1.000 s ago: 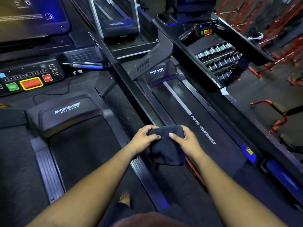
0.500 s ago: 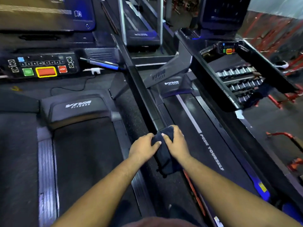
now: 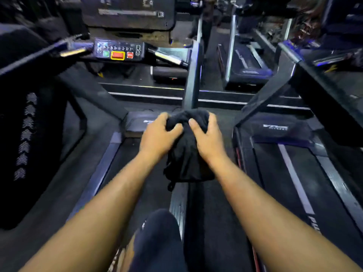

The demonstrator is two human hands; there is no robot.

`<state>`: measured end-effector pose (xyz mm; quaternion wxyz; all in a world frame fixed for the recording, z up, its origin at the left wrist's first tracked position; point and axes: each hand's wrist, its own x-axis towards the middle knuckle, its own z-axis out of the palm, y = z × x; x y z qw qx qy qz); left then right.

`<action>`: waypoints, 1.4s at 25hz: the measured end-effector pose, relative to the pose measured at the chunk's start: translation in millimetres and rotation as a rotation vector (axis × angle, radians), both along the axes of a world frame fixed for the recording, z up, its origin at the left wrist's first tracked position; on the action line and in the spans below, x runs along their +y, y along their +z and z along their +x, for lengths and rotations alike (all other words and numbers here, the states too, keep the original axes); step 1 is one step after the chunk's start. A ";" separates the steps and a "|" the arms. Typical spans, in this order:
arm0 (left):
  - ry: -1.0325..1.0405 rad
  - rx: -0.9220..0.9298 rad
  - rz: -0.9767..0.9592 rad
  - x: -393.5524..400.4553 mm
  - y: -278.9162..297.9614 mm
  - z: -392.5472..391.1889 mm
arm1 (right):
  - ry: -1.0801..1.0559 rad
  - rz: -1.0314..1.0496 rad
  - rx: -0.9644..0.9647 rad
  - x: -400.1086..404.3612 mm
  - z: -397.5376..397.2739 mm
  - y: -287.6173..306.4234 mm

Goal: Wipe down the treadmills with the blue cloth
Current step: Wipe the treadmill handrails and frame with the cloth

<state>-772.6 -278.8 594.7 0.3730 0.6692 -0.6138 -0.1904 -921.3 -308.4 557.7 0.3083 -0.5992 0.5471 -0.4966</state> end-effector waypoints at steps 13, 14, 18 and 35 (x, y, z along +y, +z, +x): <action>0.140 0.289 -0.035 40.8 8.9 -39.0 | 0.245 0.000 -0.129 60.2 14.0 -21.7; 0.134 0.255 -0.048 33.8 6.7 -34.2 | 0.236 -0.004 -0.127 55.1 17.2 -22.4; 0.071 0.241 0.033 3.4 10.4 -40.5 | 0.277 -0.071 -0.028 -2.4 8.7 -16.7; 0.127 0.574 0.201 -49.2 9.9 -60.1 | 0.455 -0.149 -0.154 -108.0 -20.7 -43.3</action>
